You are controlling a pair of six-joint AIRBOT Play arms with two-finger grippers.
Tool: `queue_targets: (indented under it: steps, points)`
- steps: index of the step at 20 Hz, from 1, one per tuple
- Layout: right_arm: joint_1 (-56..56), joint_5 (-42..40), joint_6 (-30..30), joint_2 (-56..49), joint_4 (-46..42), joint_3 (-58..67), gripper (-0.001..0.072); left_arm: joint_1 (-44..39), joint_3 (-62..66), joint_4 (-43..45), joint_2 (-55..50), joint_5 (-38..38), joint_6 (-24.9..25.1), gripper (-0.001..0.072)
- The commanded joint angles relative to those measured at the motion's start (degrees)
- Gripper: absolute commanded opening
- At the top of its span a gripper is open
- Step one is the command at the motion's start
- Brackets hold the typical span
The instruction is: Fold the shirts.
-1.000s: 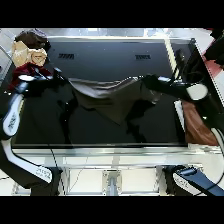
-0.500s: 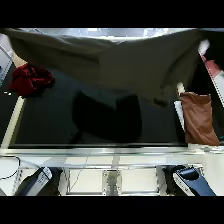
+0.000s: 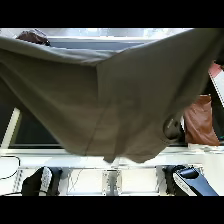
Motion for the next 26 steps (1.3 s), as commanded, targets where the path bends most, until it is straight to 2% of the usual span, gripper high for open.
queue_targets:
  steps: [1, 4, 6, 7, 9, 12, 13, 14, 15, 17, 20, 22, 23, 26]
  points:
    - [0.0, 1.9, 0.6, -12.2, -3.8, 0.4, 0.0014, -8.9, 0.0, 5.1, -10.6, -2.3, -0.1, 0.0006]
    - [0.0, -3.3, -1.7, -26.1, -4.1, 0.4, 0.0014, -21.0, 0.0, 18.2, -25.9, 2.4, -0.2, 0.0007]
    - [-0.1, -12.3, -1.9, -35.0, -4.2, 0.4, 0.0014, -24.5, 0.0, 24.7, -36.6, 10.5, -5.2, 0.0007]
    - [-0.2, -17.3, -1.9, -38.9, -3.9, 0.4, 0.0014, -25.1, 0.0, 25.1, -41.1, 15.1, -6.9, 0.0007]
    - [-0.2, -27.1, -1.4, -46.2, -3.1, 0.5, 0.0014, -25.3, 0.6, 24.2, -49.4, 21.8, -7.2, 0.0007]
    - [-0.2, -38.9, 4.0, -53.4, 0.0, 0.5, 0.0031, -25.3, 4.0, 20.0, -56.8, 22.7, -7.3, 0.0029]
    - [-0.2, -42.3, 7.5, -54.5, 0.4, 0.5, 0.0165, -25.1, 4.8, 15.0, -57.8, 23.2, -7.7, 0.022]
    - [-0.4, -44.3, 9.6, -54.6, 0.3, 0.5, 0.0349, -24.9, 5.4, 10.0, -57.8, 24.0, -7.6, 0.0549]
    - [-0.9, -44.2, 10.4, -54.1, 0.4, 1.2, 0.0401, -24.1, 6.4, 5.9, -57.3, 23.8, -7.6, 0.0703]
    - [-3.4, -36.4, 10.3, -51.8, -0.5, 4.9, 0.04, -21.4, 9.2, 3.7, -54.6, 21.8, -7.6, 0.07]
    - [-10.4, -13.7, 10.3, -44.6, -8.9, 11.3, 0.0386, -12.1, 10.2, 4.6, -45.6, 12.2, -8.7, 0.0695]
    - [-16.1, -2.4, 9.3, -37.5, -13.6, 11.5, 0.0387, -3.7, 8.7, 7.7, -39.6, 4.5, -15.5, 0.0642]
    - [-18.9, 2.6, 7.6, -34.2, -14.5, 10.8, 0.0387, 0.7, 6.2, 11.5, -36.2, 0.5, -17.8, 0.0604]
    - [-24.6, 9.1, 4.1, -25.3, -12.7, 2.1, 0.039, 10.7, -11.0, 18.1, -24.0, -6.0, -19.7, 0.06]
